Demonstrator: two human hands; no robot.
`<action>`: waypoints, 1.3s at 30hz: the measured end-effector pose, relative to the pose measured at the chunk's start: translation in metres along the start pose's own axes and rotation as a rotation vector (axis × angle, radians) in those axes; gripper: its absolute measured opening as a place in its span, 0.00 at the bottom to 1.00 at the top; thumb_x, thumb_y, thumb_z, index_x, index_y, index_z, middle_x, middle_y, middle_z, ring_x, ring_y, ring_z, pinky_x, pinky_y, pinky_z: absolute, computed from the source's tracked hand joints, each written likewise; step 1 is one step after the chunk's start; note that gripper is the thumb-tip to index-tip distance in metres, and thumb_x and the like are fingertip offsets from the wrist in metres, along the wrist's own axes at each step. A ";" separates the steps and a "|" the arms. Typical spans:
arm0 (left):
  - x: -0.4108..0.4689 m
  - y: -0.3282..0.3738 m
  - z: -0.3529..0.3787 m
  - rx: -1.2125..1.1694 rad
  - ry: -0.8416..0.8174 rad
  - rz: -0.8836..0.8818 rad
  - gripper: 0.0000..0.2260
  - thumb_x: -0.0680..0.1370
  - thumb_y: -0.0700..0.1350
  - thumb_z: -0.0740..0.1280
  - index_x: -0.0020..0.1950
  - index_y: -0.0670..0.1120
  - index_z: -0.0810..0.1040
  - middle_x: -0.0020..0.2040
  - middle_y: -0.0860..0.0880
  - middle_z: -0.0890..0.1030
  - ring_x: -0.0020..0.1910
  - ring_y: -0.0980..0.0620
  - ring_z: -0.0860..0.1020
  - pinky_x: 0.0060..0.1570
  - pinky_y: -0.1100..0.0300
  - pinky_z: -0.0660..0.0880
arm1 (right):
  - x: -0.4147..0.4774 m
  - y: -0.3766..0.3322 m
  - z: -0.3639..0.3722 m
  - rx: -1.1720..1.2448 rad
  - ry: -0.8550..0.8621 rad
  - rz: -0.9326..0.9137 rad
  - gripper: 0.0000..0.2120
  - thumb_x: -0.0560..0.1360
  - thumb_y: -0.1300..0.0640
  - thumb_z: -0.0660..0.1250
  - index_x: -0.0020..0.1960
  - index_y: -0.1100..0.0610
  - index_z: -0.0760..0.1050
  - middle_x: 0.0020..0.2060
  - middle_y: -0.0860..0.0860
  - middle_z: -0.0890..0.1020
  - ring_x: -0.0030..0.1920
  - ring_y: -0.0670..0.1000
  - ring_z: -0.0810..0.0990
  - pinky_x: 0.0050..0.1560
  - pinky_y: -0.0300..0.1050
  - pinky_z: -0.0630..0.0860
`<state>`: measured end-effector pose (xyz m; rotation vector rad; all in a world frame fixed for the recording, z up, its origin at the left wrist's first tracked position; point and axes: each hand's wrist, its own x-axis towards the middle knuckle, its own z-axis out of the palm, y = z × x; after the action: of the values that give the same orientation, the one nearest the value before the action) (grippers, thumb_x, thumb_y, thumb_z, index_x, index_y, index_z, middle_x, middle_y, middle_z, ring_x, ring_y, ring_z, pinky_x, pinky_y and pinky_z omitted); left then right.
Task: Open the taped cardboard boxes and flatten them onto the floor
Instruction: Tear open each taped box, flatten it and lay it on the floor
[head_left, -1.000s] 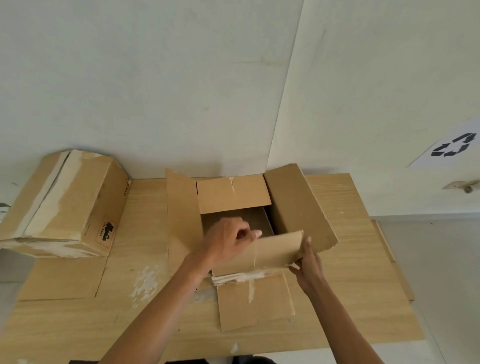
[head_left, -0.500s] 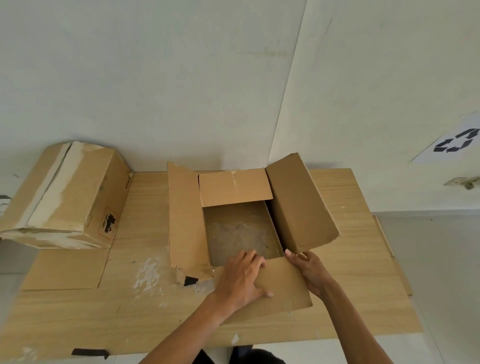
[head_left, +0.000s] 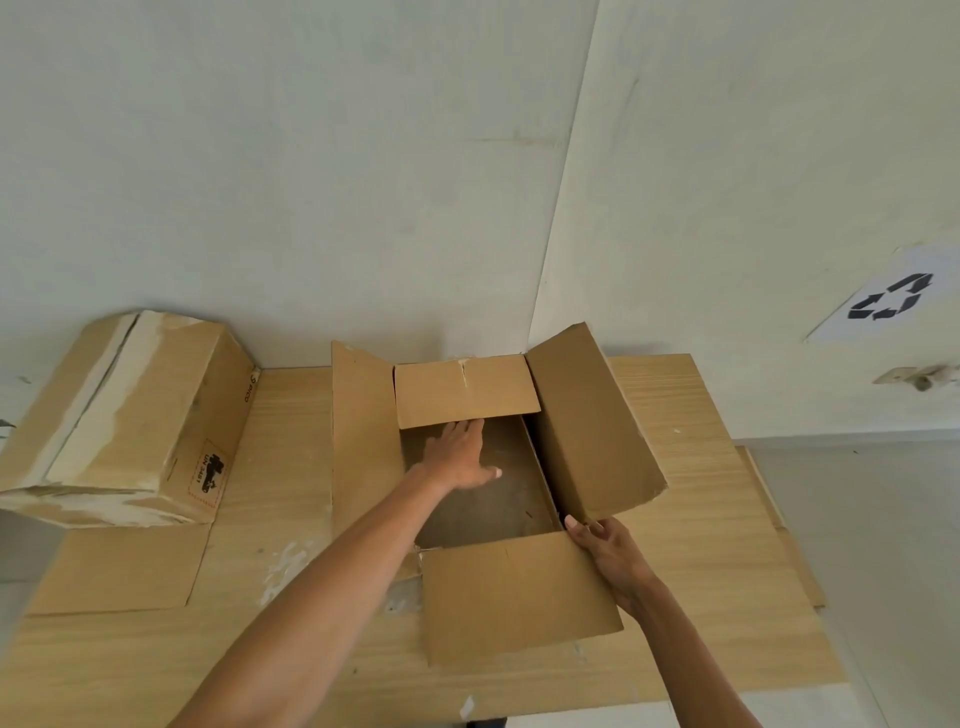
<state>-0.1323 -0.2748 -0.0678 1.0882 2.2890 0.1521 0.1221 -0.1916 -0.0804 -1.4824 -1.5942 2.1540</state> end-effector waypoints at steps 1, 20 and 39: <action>-0.003 0.000 0.002 0.004 0.055 0.009 0.42 0.76 0.60 0.71 0.82 0.46 0.54 0.81 0.46 0.60 0.79 0.43 0.58 0.73 0.38 0.62 | 0.001 0.001 0.000 -0.003 0.000 -0.009 0.13 0.78 0.54 0.72 0.56 0.61 0.75 0.48 0.58 0.84 0.46 0.54 0.83 0.39 0.45 0.81; 0.080 -0.084 -0.079 0.057 0.052 -0.163 0.48 0.74 0.69 0.66 0.83 0.53 0.44 0.83 0.51 0.44 0.82 0.42 0.43 0.75 0.30 0.47 | 0.011 0.011 -0.017 -0.068 -0.066 -0.021 0.26 0.68 0.49 0.80 0.63 0.54 0.77 0.56 0.52 0.85 0.57 0.53 0.83 0.48 0.48 0.82; -0.034 -0.042 -0.070 -0.351 0.292 0.037 0.32 0.82 0.60 0.62 0.82 0.49 0.57 0.80 0.48 0.61 0.79 0.46 0.62 0.75 0.50 0.63 | -0.033 -0.094 0.048 0.125 0.185 -0.570 0.09 0.81 0.46 0.63 0.61 0.42 0.74 0.49 0.45 0.86 0.50 0.44 0.84 0.49 0.42 0.82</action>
<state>-0.1832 -0.3176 -0.0091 0.9726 2.3712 0.7415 0.0627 -0.2009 0.0124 -0.9944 -1.5432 1.7070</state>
